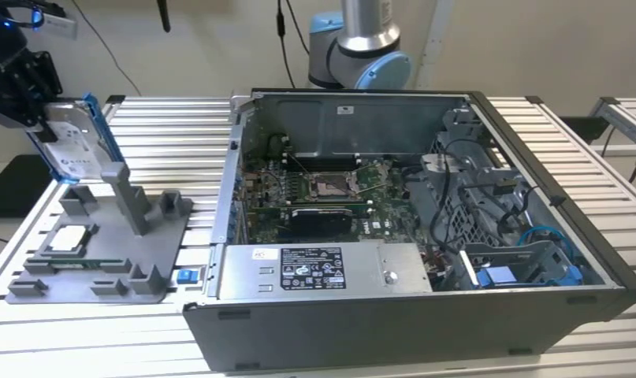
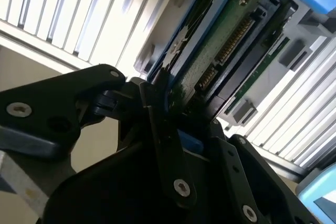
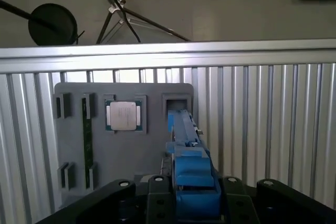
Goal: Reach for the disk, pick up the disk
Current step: 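Pick up the disk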
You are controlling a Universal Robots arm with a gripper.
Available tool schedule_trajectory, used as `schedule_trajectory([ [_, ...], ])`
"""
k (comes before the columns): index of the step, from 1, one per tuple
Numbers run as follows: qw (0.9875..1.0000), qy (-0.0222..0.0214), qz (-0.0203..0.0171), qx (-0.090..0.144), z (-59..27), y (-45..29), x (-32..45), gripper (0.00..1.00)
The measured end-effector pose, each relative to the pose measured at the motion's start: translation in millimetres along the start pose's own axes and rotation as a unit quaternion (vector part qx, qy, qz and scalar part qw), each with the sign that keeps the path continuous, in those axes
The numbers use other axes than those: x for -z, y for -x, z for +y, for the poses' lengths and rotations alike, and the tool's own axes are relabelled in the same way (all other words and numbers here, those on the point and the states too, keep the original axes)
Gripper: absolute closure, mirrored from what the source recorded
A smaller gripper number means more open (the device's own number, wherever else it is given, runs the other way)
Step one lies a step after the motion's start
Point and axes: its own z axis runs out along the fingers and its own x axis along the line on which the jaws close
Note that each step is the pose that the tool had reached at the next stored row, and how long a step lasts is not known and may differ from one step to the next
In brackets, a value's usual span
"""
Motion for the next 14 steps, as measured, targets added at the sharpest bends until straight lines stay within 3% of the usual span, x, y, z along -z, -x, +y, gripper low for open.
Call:
schedule_trajectory([
  [3,1.0000,-0.0034,-0.0002,0.000,-0.7,0.5,9.6,1.00],
  [14,1.0000,-0.0037,-0.0002,0.000,-3.3,2.7,45.2,1.00],
])
